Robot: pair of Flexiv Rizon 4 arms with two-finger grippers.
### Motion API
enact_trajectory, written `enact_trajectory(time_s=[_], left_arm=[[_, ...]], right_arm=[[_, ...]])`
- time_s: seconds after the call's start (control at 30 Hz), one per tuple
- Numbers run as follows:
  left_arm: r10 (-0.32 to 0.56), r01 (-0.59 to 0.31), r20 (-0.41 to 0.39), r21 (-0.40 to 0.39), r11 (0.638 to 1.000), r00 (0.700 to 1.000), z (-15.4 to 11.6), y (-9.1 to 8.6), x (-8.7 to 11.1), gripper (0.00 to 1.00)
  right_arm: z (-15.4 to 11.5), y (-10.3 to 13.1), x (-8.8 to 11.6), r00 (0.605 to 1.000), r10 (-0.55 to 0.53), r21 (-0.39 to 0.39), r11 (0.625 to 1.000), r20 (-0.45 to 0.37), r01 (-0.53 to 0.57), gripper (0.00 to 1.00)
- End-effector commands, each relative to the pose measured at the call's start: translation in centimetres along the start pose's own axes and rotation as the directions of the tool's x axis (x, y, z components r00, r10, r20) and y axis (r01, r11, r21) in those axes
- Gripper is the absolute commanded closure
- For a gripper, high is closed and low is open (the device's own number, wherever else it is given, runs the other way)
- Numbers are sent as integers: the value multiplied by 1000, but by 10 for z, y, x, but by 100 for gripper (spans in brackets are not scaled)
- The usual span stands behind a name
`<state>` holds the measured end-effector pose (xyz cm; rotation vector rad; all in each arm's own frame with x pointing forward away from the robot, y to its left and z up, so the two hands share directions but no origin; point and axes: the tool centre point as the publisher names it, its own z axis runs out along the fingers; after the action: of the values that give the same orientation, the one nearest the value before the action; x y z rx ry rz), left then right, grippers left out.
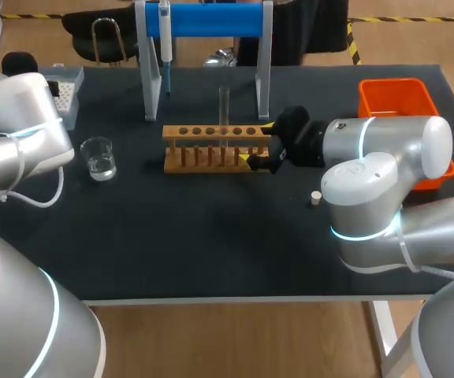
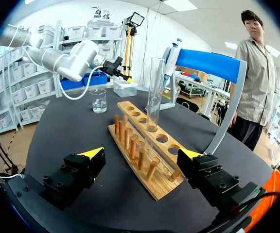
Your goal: Invert the test tube, pick up the pipette, mount the tip to pipette, aspirate from beaker and dispense into the tube, eject the tip, return the pipette, and cap with the stopper.
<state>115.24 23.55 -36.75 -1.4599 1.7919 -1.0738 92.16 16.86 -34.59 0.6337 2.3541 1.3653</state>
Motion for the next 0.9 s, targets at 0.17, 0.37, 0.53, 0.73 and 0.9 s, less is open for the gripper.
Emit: enact_trajectory(time_s=[0.17, 0.37, 0.53, 0.73, 0.9], left_arm=[[0, 0, 0, 2, 1000, 1000, 2, 2, 0, 84], [0, 0, 1, 0, 1000, 1000, 1, 2, 0, 89], [1, -1, 0, 2, 1000, 1000, 1, 2, 1, 100], [3, -3, -2, 10, 1000, 1000, 0, 1, 2, 100], [8, -8, -2, 13, 1000, 1000, -2, -3, 4, 100]], right_arm=[[0, 0, 0, 1000, 0, 3, 1000, 1, 0, 0], [0, 0, 0, 1000, 0, 3, 1000, 1, 0, 0], [0, 0, 0, 1000, 0, 3, 1000, 1, 0, 0], [0, 0, 0, 1000, 0, 3, 1000, 1, 0, 0], [0, 0, 0, 1000, 0, 3, 1000, 1, 0, 0]])
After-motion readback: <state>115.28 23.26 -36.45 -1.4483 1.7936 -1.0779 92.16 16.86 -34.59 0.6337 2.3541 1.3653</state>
